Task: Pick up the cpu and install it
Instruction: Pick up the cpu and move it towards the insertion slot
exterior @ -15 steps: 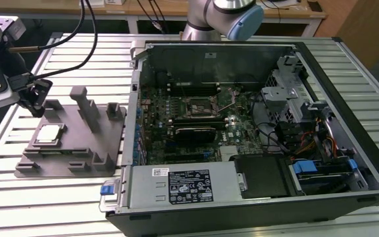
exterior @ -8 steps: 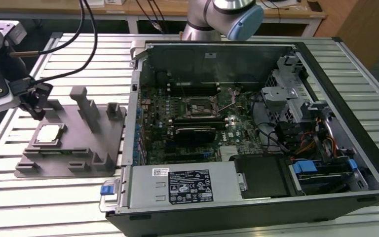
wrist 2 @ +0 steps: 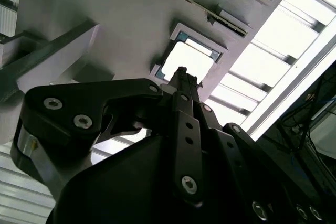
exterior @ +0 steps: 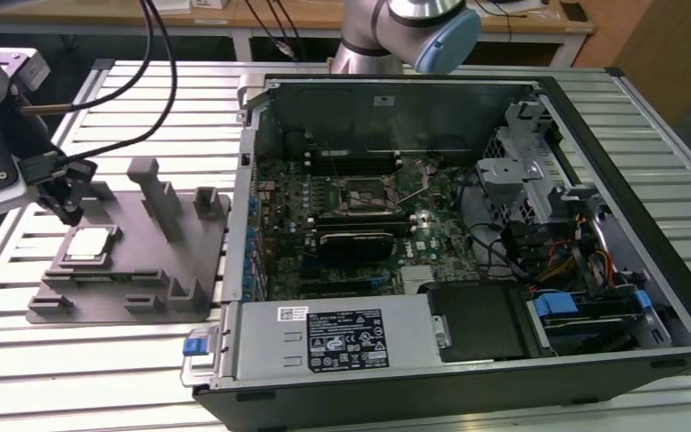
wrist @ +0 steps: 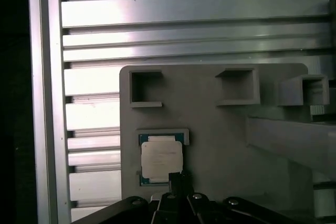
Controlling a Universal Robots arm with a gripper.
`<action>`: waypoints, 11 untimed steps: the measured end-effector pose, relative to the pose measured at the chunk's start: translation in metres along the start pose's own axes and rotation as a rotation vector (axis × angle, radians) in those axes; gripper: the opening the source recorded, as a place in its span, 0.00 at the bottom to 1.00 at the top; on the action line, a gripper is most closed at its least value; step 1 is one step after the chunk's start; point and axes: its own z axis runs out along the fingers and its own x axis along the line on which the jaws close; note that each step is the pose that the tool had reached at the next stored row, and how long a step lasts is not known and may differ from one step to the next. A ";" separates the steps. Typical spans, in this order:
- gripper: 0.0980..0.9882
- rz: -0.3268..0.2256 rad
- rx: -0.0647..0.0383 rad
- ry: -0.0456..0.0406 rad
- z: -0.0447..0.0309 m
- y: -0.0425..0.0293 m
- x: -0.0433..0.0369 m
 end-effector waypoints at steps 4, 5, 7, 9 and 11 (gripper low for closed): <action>0.01 0.000 0.000 -0.0001 0.0085 -0.0012 0.0028; 0.01 0.000 0.000 -0.0001 0.0131 -0.0015 0.0041; 0.01 0.000 0.000 0.0001 0.0165 -0.0017 0.0050; 0.01 0.000 0.000 0.0001 0.0201 -0.0019 0.0058; 0.01 0.000 0.000 0.0002 0.0239 -0.0021 0.0067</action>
